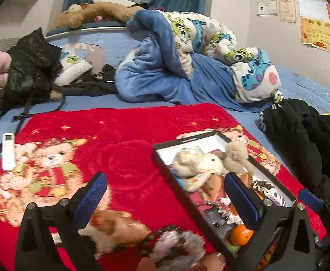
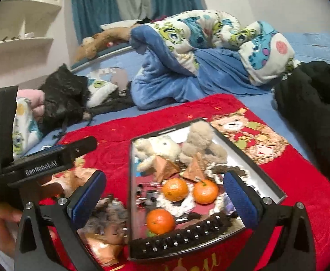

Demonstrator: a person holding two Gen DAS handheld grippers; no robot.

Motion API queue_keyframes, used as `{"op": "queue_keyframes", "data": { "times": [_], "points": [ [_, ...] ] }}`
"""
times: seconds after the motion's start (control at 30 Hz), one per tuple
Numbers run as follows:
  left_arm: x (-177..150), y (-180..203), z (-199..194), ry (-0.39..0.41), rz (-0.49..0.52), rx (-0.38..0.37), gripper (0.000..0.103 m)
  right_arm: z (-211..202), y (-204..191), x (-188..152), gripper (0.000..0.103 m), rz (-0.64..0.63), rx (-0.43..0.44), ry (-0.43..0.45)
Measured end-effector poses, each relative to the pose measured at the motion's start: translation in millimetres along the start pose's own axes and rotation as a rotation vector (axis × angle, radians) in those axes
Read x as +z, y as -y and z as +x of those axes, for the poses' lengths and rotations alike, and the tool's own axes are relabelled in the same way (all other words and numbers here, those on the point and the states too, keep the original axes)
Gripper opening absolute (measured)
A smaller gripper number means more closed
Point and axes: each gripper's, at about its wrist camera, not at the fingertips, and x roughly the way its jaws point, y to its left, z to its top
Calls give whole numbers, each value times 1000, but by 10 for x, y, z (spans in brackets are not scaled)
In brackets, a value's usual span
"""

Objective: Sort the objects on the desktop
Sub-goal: 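Withdraw both open tools from the box back over the bedspread items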

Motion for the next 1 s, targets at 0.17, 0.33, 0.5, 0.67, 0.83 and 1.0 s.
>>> {"op": "queue_keyframes", "data": {
  "times": [0.17,0.33,0.5,0.67,0.83,1.0],
  "points": [
    [112,-319,-447,26,8,86,103,-186,-26,17,103,93,117,61],
    [166,-578,-1005,79,19,126,103,-408,-198,12,103,104,129,113],
    [38,-704,-1492,96,59,160,103,-594,-408,-15,103,87,109,181],
    [-331,-722,-1780,150,169,130,103,-670,-663,-110,103,21,104,182],
    [-785,-877,-1654,120,107,135,103,-716,-800,-333,103,24,118,179],
    [-1080,-1006,-1396,52,63,75,103,-583,-896,-537,103,10,152,102]
  ]
}}
